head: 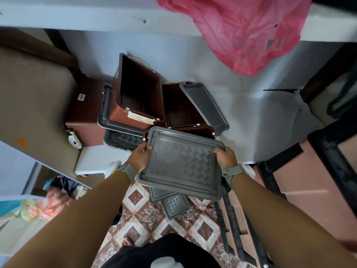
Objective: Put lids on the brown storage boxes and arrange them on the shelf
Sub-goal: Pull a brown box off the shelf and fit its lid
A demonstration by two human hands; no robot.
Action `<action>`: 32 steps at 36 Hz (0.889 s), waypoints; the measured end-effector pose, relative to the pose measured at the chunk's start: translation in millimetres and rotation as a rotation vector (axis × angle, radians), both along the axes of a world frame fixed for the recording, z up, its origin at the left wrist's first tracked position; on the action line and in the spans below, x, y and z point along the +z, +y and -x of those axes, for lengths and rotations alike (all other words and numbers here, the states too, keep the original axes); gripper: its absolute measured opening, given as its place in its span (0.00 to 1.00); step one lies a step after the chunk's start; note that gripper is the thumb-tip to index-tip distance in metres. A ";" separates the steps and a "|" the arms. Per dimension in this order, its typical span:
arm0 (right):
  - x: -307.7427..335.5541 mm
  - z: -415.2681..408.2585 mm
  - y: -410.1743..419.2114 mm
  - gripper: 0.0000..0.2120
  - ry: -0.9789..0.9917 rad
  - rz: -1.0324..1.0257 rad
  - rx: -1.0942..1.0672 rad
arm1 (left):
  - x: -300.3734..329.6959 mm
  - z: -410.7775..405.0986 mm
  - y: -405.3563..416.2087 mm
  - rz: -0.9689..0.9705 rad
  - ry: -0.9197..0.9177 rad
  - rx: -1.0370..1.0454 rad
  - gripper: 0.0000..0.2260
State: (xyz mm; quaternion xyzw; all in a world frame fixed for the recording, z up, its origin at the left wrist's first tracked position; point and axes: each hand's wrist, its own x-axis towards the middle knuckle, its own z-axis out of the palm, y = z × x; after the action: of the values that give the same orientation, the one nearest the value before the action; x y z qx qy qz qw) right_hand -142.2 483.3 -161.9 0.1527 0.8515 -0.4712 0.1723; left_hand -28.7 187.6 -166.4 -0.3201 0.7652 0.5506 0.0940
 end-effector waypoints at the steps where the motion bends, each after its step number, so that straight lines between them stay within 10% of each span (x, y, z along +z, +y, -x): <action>1: 2.5 3.9 1.3 0.12 -0.004 0.006 0.017 | 1.0 -1.6 0.0 -0.012 0.014 0.014 0.18; 14: 5.1 25.9 -1.2 0.41 -0.230 -0.131 0.046 | -2.3 -5.2 -6.3 0.024 0.017 0.033 0.32; 21: 2.2 21.9 -2.6 0.41 -0.247 -0.115 0.079 | -12.8 -0.2 -11.1 0.041 -0.093 0.050 0.16; 32: -12.4 7.1 8.3 0.25 -0.228 0.168 0.082 | -10.1 0.8 -7.0 -0.190 -0.133 0.199 0.17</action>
State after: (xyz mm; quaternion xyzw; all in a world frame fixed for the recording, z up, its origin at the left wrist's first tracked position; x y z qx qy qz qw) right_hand -149.3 491.5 -174.3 0.1554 0.7895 -0.5128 0.2991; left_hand -29.4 180.5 -176.5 -0.4198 0.6662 0.6048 0.1192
